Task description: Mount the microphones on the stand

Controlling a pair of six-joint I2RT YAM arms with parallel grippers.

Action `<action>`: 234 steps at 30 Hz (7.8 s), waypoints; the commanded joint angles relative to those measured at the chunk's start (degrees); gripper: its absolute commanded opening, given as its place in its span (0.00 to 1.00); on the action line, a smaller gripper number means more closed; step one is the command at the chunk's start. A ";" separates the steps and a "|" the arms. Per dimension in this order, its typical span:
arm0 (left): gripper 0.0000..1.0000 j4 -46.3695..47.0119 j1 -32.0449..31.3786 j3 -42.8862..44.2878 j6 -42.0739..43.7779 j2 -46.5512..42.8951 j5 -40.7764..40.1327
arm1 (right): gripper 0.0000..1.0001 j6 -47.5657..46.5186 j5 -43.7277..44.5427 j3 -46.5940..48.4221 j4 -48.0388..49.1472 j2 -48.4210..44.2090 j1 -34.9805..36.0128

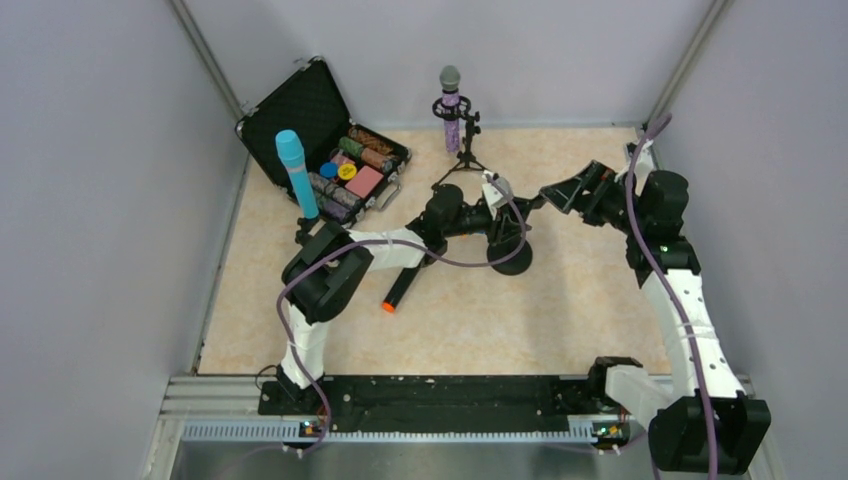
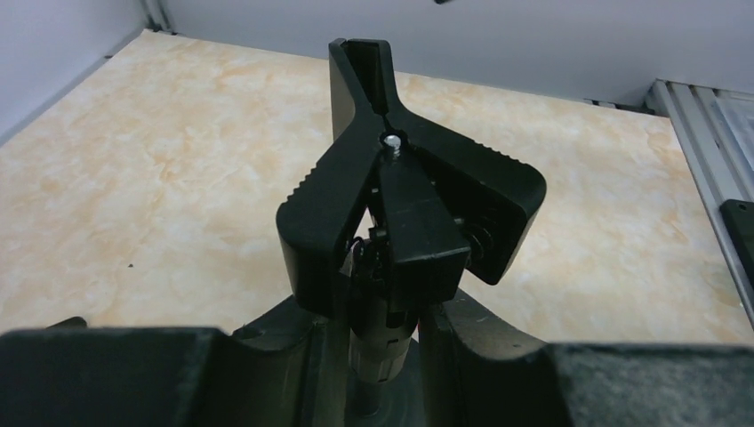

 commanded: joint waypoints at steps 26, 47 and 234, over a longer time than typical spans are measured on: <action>0.72 -19.62 -2.01 -3.75 11.30 -12.07 9.87 | 0.99 0.84 -0.94 1.29 3.78 -2.58 -0.70; 0.99 -25.51 -0.58 -15.75 14.64 -23.99 -4.01 | 0.99 0.27 -0.06 0.65 3.23 -2.44 -0.69; 0.94 -18.57 2.57 -24.53 -16.97 -50.84 -5.40 | 0.00 -7.23 0.93 0.76 16.66 -10.36 23.66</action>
